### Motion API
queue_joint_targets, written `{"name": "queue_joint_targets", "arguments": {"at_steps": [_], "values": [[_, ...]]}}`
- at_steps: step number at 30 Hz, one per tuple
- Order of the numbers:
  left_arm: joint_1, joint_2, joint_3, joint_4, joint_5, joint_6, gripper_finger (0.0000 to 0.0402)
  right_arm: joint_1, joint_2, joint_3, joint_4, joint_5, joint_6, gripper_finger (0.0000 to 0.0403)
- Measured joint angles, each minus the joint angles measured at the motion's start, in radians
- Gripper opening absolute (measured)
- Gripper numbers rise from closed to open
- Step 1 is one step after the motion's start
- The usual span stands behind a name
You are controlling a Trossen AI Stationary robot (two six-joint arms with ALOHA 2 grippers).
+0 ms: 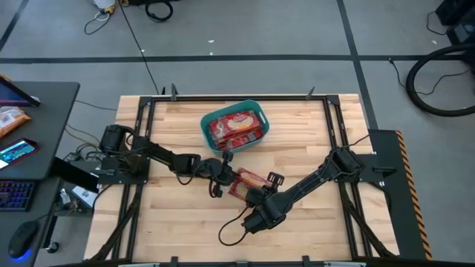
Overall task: Sort popcorn bags into baskets
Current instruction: Put the red popcorn bag into the green bin
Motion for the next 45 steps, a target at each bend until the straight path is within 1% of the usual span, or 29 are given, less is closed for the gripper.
{"name": "queue_joint_targets", "arguments": {"at_steps": [2, 4, 6, 8, 13, 16, 17, 21, 24, 28, 30, 32, 36, 39, 45], "values": [[-0.005, -0.002, 0.000, -0.008, -0.002, -0.025, 0.0012, -0.001, 0.000, 0.004, 0.001, -0.006, 0.026, 0.0014], [-0.012, -0.009, 0.000, -0.017, -0.006, -0.044, 0.0013, -0.004, 0.000, 0.025, -0.006, -0.039, 0.046, 0.0021], [-0.021, -0.022, 0.000, -0.030, -0.015, -0.051, 0.0012, -0.009, 0.000, 0.059, -0.016, -0.076, 0.051, 0.0031], [-0.027, -0.049, -0.002, -0.058, -0.037, -0.056, 0.0010, -0.010, 0.000, 0.105, -0.043, -0.082, 0.065, 0.0045], [-0.023, -0.141, -0.002, -0.115, -0.060, -0.105, 0.0008, 0.004, -0.001, 0.231, -0.183, -0.005, 0.127, 0.0087], [-0.018, -0.199, -0.002, -0.177, -0.060, -0.134, 0.0008, 0.020, -0.020, 0.258, -0.175, 0.075, 0.115, 0.0111], [-0.016, -0.214, -0.001, -0.174, -0.060, -0.137, 0.0007, 0.024, -0.025, 0.264, -0.176, 0.094, 0.117, 0.0117], [-0.006, -0.282, 0.014, -0.257, -0.069, -0.164, 0.0007, 0.041, -0.034, 0.265, -0.176, 0.148, 0.135, 0.0136], [0.016, -0.310, 0.067, -0.390, -0.084, -0.183, 0.0006, 0.049, -0.038, 0.260, -0.178, 0.192, 0.176, 0.0142], [0.057, -0.313, 0.171, -0.558, -0.088, -0.200, 0.0006, 0.058, -0.038, 0.253, -0.178, 0.212, 0.209, 0.0140], [0.073, -0.313, 0.197, -0.617, -0.094, -0.211, 0.0008, 0.063, -0.038, 0.253, -0.179, 0.214, 0.229, 0.0140], [0.084, -0.313, 0.207, -0.635, -0.117, -0.209, 0.0009, 0.069, -0.038, 0.252, -0.179, 0.218, 0.243, 0.0140], [0.102, -0.327, 0.209, -0.642, -0.170, -0.202, 0.0009, 0.095, -0.038, 0.234, -0.179, 0.281, 0.273, 0.0140], [0.118, -0.345, 0.209, -0.671, -0.173, -0.201, 0.0009, 0.102, -0.037, 0.213, -0.179, 0.292, 0.296, 0.0140], [0.128, -0.384, 0.209, -0.665, -0.175, -0.201, 0.0009, 0.102, -0.037, 0.195, -0.179, 0.290, 0.320, 0.0139]]}}
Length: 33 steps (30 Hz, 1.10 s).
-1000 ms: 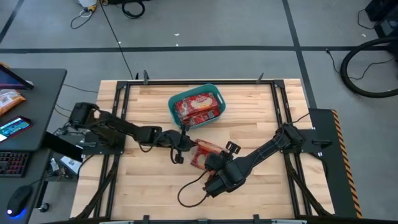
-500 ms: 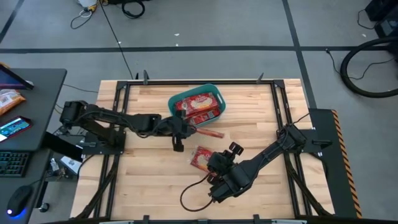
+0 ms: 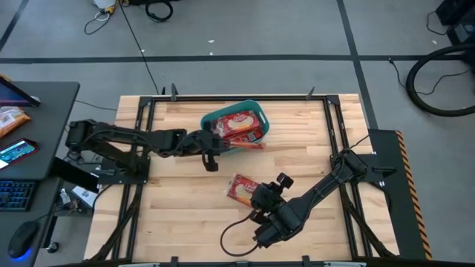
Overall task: Sort popcorn bags into baskets
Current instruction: Put the red popcorn bag into the green bin
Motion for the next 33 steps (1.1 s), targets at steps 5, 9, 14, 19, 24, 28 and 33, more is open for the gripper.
{"name": "queue_joint_targets", "arguments": {"at_steps": [5, 9, 14, 19, 24, 28, 33], "values": [[0.001, -0.014, 0.000, -0.018, 0.001, 0.001, 0.0009, -0.007, 0.000, 0.000, 0.000, 0.000, 0.004, 0.0139], [0.010, -0.014, 0.000, -0.015, 0.001, 0.019, 0.0009, -0.008, 0.000, 0.000, 0.000, 0.003, 0.003, 0.0139], [0.024, -0.014, 0.000, -0.022, 0.000, 0.014, 0.0009, -0.008, 0.000, 0.000, 0.000, 0.003, 0.003, 0.0139], [0.023, -0.014, 0.000, -0.021, 0.001, 0.013, 0.0009, -0.008, 0.000, 0.000, 0.000, 0.003, 0.005, 0.0139], [0.023, -0.014, 0.000, -0.021, 0.001, 0.012, 0.0009, -0.013, 0.000, 0.000, 0.001, 0.003, 0.002, 0.0139], [0.023, -0.014, 0.000, -0.026, 0.001, 0.011, 0.0009, -0.013, 0.000, 0.000, 0.000, 0.003, 0.008, 0.0139], [0.023, -0.014, 0.000, -0.020, 0.001, 0.013, 0.0009, -0.014, 0.001, 0.000, 0.000, 0.004, 0.009, 0.0139]]}}
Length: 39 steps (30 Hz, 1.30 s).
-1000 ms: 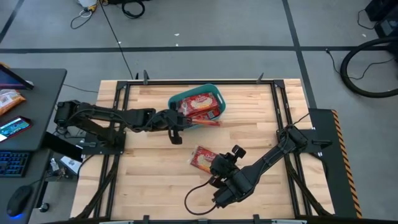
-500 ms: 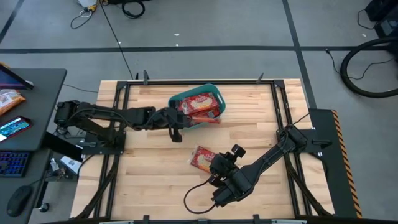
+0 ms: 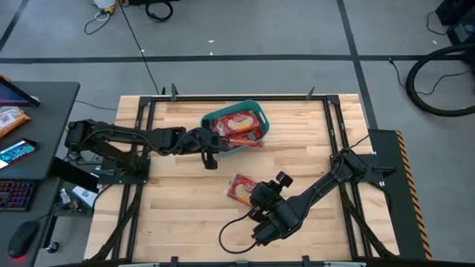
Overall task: Sort popcorn bags into baskets
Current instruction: Put the red popcorn bag into the green bin
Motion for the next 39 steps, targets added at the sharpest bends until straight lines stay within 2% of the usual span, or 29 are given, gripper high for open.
{"name": "queue_joint_targets", "arguments": {"at_steps": [29, 33, 39], "values": [[0.000, 0.000, -0.001, -0.014, 0.000, 0.002, 0.0009, -0.001, 0.000, 0.000, 0.000, 0.000, 0.007, 0.0139], [-0.008, -0.016, -0.001, -0.032, -0.004, -0.039, 0.0009, -0.001, 0.000, 0.000, 0.001, -0.002, 0.012, 0.0139], [-0.053, 0.022, -0.002, -0.029, -0.133, -0.046, 0.0009, 0.003, 0.000, 0.000, 0.006, 0.007, 0.018, 0.0139]]}}
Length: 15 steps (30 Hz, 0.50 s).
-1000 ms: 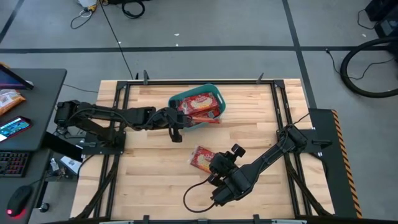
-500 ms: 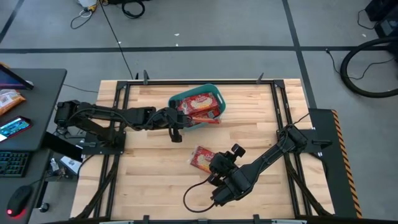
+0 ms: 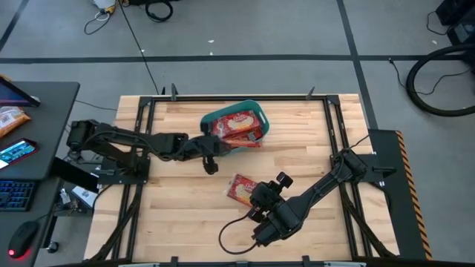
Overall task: Sort popcorn bags into baskets
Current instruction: Put the red popcorn bag into the green bin
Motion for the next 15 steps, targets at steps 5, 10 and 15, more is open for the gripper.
{"name": "queue_joint_targets", "arguments": {"at_steps": [5, 10, 15], "values": [[-0.004, 0.081, 0.000, 0.134, -0.155, 0.052, 0.0009, 0.005, 0.004, 0.000, 0.011, 0.029, -0.002, 0.0139], [0.005, 0.140, 0.000, 0.263, -0.326, 0.136, 0.0009, 0.015, 0.013, -0.015, 0.027, 0.033, -0.005, 0.0139], [0.077, 0.183, 0.000, 0.262, -0.245, 0.124, 0.0009, 0.020, 0.014, -0.049, 0.056, 0.036, 0.004, 0.0139]]}}
